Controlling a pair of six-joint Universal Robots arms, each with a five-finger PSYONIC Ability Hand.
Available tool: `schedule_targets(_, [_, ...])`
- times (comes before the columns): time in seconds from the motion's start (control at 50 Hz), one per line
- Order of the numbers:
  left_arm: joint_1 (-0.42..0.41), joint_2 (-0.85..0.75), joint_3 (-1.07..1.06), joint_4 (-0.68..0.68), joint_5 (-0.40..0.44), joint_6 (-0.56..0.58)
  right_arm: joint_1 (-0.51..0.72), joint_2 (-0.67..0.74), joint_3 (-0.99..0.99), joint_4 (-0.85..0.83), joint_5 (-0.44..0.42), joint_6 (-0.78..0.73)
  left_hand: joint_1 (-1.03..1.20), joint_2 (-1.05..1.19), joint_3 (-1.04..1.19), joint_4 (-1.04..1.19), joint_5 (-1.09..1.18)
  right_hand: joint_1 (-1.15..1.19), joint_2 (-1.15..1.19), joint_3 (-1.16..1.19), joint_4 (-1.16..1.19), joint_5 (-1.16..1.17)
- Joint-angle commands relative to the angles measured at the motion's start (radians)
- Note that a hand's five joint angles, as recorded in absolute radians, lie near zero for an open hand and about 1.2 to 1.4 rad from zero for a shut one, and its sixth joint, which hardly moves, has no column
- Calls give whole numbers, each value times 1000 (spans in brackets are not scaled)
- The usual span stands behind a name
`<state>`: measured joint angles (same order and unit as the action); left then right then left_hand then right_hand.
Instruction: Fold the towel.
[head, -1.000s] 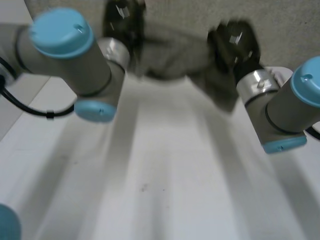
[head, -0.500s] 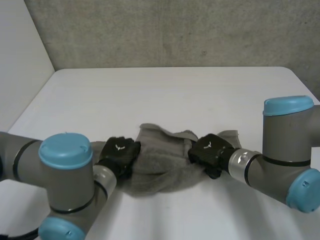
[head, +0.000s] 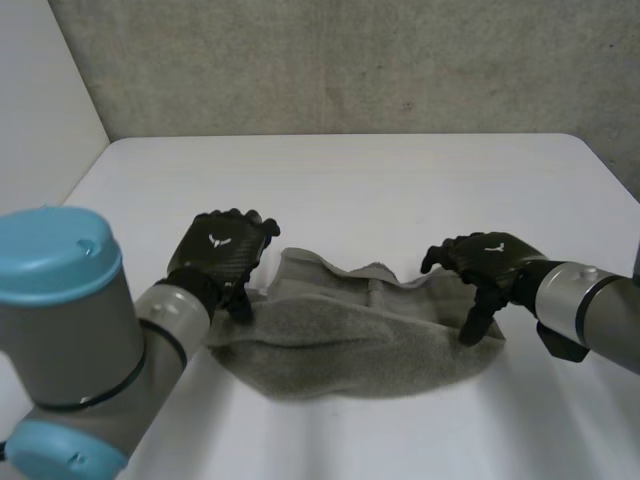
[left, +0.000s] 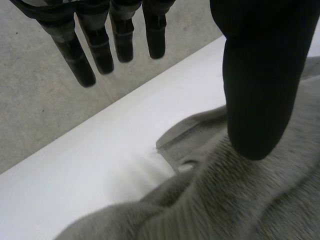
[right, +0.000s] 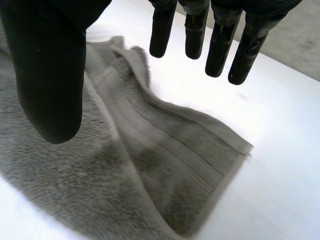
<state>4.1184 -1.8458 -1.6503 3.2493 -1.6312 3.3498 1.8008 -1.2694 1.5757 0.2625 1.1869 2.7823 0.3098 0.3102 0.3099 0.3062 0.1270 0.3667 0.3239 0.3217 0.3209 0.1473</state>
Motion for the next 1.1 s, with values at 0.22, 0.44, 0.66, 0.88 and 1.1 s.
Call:
schedule_targets(0.22, [8,-204,231,-235,225,-3,-106,103,-60,56,-30,14,218,217,218,221,226,32,75,77,78,77])
schedule_targets(0.44, [11,-251,268,-263,215,-3,-115,213,-140,215,-78,8,288,288,288,292,297,50,93,95,96,95])
schedule_targets(0.66, [13,-300,293,-264,211,45,-112,234,-109,219,-78,6,680,680,680,684,688,243,286,288,289,288])
schedule_targets(0.88, [16,-268,426,-183,131,73,-101,237,-219,43,-64,84,1086,1086,1086,1090,1095,1030,1072,1075,1075,1074])
schedule_targets(1.1, [85,-338,975,117,126,73,-6,179,-516,-405,-6,283,1086,1086,1086,1090,1095,1030,1072,1075,1075,1074])
